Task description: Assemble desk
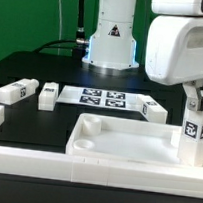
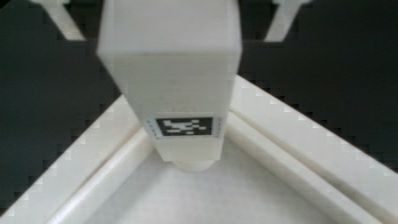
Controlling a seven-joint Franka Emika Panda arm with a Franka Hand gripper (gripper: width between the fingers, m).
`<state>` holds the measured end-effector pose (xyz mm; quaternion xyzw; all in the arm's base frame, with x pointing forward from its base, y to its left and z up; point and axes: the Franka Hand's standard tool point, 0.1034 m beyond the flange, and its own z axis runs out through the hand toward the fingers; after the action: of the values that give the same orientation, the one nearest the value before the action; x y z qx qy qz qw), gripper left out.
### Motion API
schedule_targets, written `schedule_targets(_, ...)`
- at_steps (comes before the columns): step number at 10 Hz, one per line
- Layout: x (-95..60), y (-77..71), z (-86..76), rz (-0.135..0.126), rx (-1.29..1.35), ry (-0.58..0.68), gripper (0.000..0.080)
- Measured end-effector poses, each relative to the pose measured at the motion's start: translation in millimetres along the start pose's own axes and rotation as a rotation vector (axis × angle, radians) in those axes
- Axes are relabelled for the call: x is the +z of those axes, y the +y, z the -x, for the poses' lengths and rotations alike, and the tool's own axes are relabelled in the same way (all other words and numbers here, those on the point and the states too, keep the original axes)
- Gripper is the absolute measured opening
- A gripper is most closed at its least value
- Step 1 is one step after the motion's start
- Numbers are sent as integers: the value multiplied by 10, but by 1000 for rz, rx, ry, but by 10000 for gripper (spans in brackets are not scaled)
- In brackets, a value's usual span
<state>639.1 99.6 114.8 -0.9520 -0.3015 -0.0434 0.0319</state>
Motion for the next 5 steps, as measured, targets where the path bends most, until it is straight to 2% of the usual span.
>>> schedule_targets(2, 1, -3, -1, -2, 68, 1, 288)
schedule_targets(5, -28, 40, 5, -9, 324, -8, 288)
